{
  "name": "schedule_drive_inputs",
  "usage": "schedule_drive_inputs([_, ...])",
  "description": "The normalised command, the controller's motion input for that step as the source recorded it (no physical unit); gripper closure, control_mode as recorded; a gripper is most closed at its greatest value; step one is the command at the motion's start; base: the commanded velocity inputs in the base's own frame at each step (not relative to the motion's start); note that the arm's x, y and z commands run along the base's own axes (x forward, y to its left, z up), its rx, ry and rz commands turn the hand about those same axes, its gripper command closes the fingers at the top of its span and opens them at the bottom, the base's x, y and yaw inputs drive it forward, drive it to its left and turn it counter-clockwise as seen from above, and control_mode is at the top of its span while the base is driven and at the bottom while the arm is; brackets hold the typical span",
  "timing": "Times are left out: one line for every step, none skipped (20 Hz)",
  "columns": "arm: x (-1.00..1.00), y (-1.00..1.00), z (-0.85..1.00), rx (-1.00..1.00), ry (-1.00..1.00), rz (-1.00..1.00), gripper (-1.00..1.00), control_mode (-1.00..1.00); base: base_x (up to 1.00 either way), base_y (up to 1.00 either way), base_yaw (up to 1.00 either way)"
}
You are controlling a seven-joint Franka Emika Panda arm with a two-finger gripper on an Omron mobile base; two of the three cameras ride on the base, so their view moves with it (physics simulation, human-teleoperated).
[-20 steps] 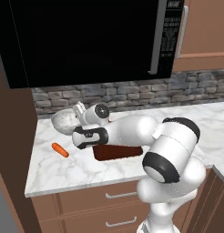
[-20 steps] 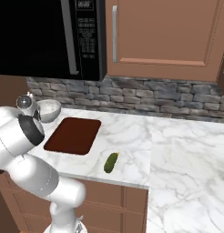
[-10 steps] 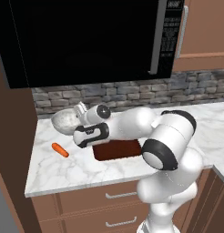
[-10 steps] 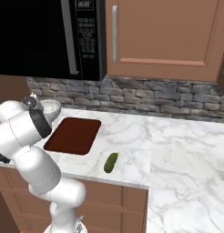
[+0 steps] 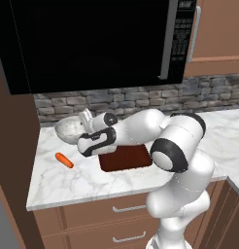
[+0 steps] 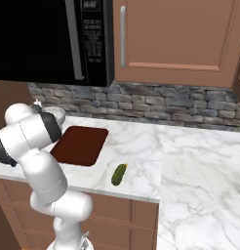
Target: Place the two vegetables and bowl onto the tray for setting up a vegetable dip station.
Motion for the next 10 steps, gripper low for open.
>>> schedule_drive_inputs([0.11,0.00,-0.10,0.08,0.10,0.00,-1.00,-1.00,0.00,0.00,0.00])
schedule_drive_inputs([0.09,0.00,-0.10,0.06,0.10,0.00,-1.00,-1.00,0.00,0.00,0.00])
schedule_drive_inputs([0.10,0.00,-0.10,0.05,0.09,0.00,-1.00,-1.00,0.00,0.00,0.00])
schedule_drive_inputs([0.13,0.00,-0.11,0.03,0.10,0.00,-1.00,-1.00,0.00,0.00,0.00])
schedule_drive_inputs([0.16,0.00,-0.10,0.02,0.09,0.00,-1.00,-1.00,0.00,0.00,0.00])
schedule_drive_inputs([0.21,0.00,-0.09,0.01,0.08,0.00,-1.00,-1.00,0.00,0.00,0.00])
schedule_drive_inputs([0.24,0.00,-0.09,0.01,0.09,0.00,-1.00,-1.00,0.00,0.00,0.00])
schedule_drive_inputs([0.25,0.00,-0.06,0.00,0.06,0.00,-1.00,-1.00,0.00,0.00,0.00])
schedule_drive_inputs([0.24,0.00,-0.06,0.00,0.07,0.00,-1.00,-1.00,0.00,0.00,0.00])
schedule_drive_inputs([0.24,0.00,-0.05,0.00,0.06,0.00,-1.00,-1.00,0.00,0.00,0.00])
